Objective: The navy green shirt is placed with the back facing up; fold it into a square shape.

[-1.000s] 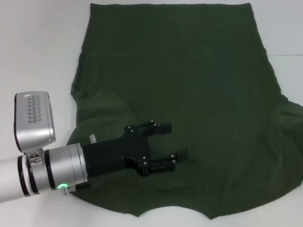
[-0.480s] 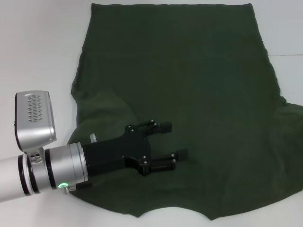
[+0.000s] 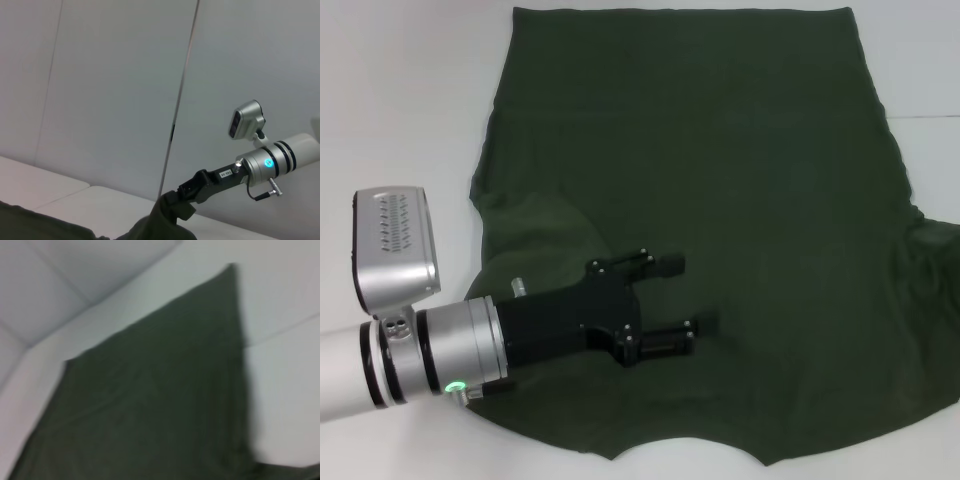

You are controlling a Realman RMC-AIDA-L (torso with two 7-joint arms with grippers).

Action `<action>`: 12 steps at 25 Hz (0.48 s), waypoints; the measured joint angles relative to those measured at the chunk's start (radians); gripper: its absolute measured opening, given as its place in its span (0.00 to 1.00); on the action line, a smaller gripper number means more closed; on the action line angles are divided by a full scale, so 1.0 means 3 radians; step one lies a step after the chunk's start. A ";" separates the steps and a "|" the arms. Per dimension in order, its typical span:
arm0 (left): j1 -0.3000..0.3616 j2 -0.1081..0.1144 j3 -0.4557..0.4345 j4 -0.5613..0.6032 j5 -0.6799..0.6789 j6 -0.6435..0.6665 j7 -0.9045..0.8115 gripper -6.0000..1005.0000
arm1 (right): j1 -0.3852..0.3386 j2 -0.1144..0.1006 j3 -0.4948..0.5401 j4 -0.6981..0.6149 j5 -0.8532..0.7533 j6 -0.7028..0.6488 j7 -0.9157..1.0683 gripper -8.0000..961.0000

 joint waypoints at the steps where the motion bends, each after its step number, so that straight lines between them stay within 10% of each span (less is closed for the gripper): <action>1: -0.0006 0.0000 -0.0004 0.0000 -0.0001 0.0000 -0.0005 0.81 | 0.0016 0.0019 -0.0008 -0.0003 0.0043 -0.0062 -0.0022 0.05; 12: -0.0038 0.0005 -0.0026 0.0015 -0.0004 -0.0032 -0.0066 0.81 | 0.0355 0.0155 -0.0180 0.0028 0.0130 -0.0187 -0.0106 0.07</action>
